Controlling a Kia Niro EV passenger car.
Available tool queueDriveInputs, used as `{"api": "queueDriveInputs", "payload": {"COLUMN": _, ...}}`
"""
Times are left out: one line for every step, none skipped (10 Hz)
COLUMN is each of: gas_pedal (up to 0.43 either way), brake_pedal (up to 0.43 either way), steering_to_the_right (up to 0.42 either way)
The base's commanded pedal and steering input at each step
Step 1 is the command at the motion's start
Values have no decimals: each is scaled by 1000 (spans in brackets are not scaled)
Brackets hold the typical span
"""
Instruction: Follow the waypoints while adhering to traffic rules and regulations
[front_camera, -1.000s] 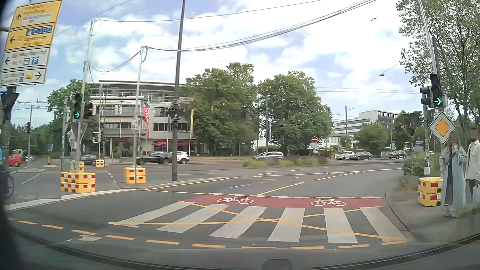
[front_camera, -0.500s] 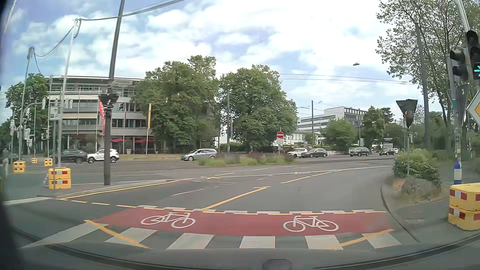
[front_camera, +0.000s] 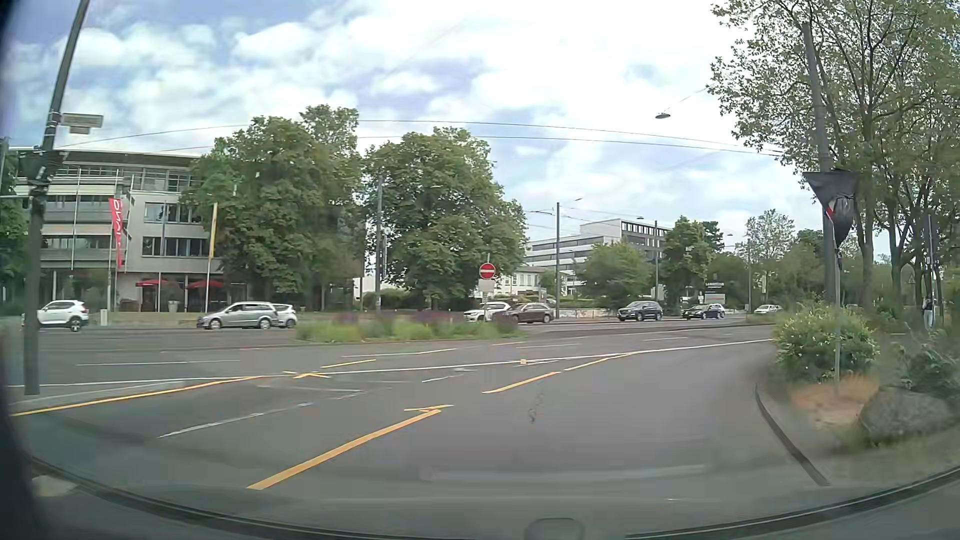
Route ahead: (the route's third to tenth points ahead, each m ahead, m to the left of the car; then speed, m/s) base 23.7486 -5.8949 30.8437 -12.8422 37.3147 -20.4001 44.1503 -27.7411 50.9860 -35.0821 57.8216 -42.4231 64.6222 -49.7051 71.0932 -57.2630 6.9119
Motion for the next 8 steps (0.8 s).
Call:
{"api": "queueDriveInputs", "payload": {"gas_pedal": 169, "brake_pedal": 30, "steering_to_the_right": 161}}
{"api": "queueDriveInputs", "payload": {"gas_pedal": 169, "brake_pedal": 30, "steering_to_the_right": 162}}
{"api": "queueDriveInputs", "payload": {"gas_pedal": 169, "brake_pedal": 30, "steering_to_the_right": 163}}
{"api": "queueDriveInputs", "payload": {"gas_pedal": 169, "brake_pedal": 30, "steering_to_the_right": 163}}
{"api": "queueDriveInputs", "payload": {"gas_pedal": 169, "brake_pedal": 30, "steering_to_the_right": 162}}
{"api": "queueDriveInputs", "payload": {"gas_pedal": 169, "brake_pedal": 30, "steering_to_the_right": 157}}
{"api": "queueDriveInputs", "payload": {"gas_pedal": 169, "brake_pedal": 30, "steering_to_the_right": 153}}
{"api": "queueDriveInputs", "payload": {"gas_pedal": 169, "brake_pedal": 30, "steering_to_the_right": 150}}
